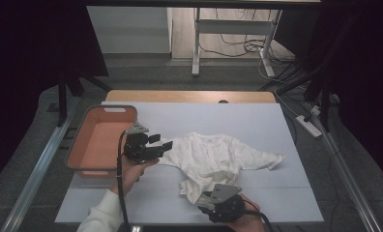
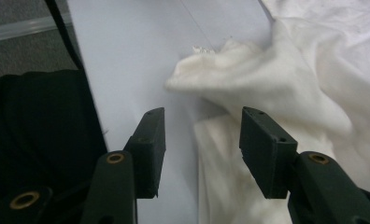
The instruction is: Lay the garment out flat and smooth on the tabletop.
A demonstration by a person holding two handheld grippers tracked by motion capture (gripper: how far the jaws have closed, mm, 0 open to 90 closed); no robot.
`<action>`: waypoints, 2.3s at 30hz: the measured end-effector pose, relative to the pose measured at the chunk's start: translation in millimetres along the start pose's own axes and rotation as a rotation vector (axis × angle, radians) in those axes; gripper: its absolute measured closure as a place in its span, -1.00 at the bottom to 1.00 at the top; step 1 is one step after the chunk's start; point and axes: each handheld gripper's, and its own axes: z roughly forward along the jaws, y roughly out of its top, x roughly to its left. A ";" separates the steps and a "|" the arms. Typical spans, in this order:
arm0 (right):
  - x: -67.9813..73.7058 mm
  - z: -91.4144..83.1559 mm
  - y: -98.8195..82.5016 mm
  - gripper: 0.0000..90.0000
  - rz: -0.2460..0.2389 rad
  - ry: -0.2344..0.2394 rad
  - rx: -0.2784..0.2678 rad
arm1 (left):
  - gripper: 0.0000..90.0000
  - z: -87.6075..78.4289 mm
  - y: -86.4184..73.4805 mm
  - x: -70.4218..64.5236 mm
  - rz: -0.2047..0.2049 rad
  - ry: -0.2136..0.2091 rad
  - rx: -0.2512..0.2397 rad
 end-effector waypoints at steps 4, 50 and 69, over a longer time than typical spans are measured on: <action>-2.0 10.8 14.3 0.14 -0.034 -0.016 0.006 | -0.21 0.7 -0.2 1.3 -0.005 0.001 0.000; -41.4 0.8 63.2 0.83 0.057 0.004 -0.065 | -0.21 1.0 0.0 0.6 0.006 0.004 0.004; -30.4 -13.4 63.3 0.26 0.073 -0.073 -0.152 | -0.22 -2.6 -0.1 1.2 0.005 0.010 -0.002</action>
